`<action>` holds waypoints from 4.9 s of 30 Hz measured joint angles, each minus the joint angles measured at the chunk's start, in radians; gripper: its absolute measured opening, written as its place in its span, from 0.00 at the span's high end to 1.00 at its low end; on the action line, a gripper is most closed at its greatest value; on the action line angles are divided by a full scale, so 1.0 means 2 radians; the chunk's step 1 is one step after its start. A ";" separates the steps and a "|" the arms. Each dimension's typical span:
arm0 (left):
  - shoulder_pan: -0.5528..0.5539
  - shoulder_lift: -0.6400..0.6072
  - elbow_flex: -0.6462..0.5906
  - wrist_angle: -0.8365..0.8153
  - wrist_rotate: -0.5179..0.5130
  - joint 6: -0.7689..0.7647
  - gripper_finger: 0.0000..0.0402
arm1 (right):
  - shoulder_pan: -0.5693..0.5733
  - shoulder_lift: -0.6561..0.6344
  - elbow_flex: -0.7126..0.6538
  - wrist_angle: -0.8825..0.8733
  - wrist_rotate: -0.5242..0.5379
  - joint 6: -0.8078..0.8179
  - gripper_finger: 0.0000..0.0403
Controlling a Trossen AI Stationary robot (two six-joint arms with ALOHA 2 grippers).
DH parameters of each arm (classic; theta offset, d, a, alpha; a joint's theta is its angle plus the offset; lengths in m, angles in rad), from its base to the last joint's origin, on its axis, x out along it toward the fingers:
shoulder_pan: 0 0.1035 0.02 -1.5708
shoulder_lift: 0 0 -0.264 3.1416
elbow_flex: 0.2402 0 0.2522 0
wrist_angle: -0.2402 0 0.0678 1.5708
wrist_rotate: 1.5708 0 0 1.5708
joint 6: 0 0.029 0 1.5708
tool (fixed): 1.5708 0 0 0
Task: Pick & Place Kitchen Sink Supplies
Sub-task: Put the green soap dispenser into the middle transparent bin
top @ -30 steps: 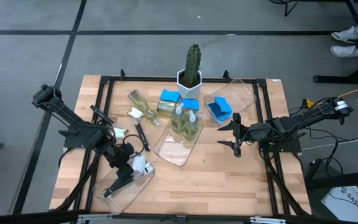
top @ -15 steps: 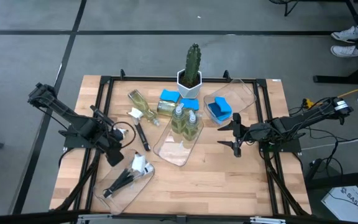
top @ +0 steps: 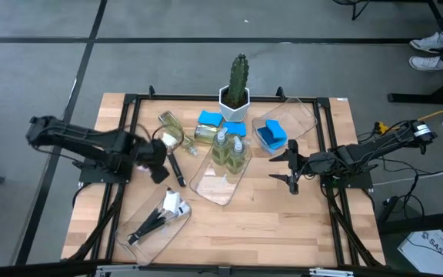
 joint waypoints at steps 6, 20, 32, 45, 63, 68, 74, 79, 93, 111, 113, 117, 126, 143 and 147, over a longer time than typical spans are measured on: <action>0.117 0.020 0.000 0.090 0.083 0.141 0.99 | 0.000 0.000 0.000 -0.027 0.000 0.010 0.35; 0.183 0.128 0.000 0.166 0.096 0.061 0.99 | 0.000 0.000 0.000 -0.042 0.000 0.046 0.35; 0.179 0.199 0.000 0.135 0.120 -0.007 0.92 | 0.000 0.000 0.000 -0.057 -0.006 0.063 0.35; 0.189 0.199 0.001 0.160 0.093 -0.107 0.56 | 0.000 0.000 0.000 -0.058 -0.006 0.063 0.35; 0.180 0.199 -0.001 0.349 0.034 -0.040 0.52 | 0.000 0.000 0.000 -0.058 -0.005 0.052 0.35; 0.188 0.199 -0.001 0.372 0.057 0.023 0.52 | 0.000 0.000 0.000 -0.058 -0.004 0.048 0.35; 0.190 0.199 -0.001 0.372 0.085 0.063 0.52 | 0.000 0.000 0.000 -0.058 -0.004 0.047 0.35; 0.190 0.199 -0.001 0.372 0.095 0.102 0.52 | 0.000 0.000 0.000 -0.058 -0.004 0.046 0.35; 0.178 0.199 0.000 0.373 0.030 0.547 0.56 | 0.000 0.000 0.000 -0.058 -0.004 0.032 0.35; 0.169 0.305 0.058 0.341 -0.027 0.629 0.57 | 0.000 0.000 0.000 -0.058 0.014 0.019 0.35; 0.169 0.318 0.062 0.331 -0.026 0.631 0.57 | 0.000 0.000 0.000 -0.058 0.014 0.019 0.35; 0.168 0.342 0.065 0.315 -0.030 0.635 0.57 | 0.000 0.000 0.000 -0.059 0.014 0.019 0.35; 0.168 0.358 0.064 0.318 -0.069 0.637 0.60 | 0.000 0.000 0.000 -0.061 0.014 0.011 0.35; 0.169 0.326 0.062 0.271 -0.097 0.542 0.75 | 0.000 0.000 0.000 -0.060 0.013 0.008 0.35; 0.168 0.287 0.062 0.248 -0.104 0.518 0.75 | 0.000 0.000 0.000 -0.060 0.013 0.008 0.35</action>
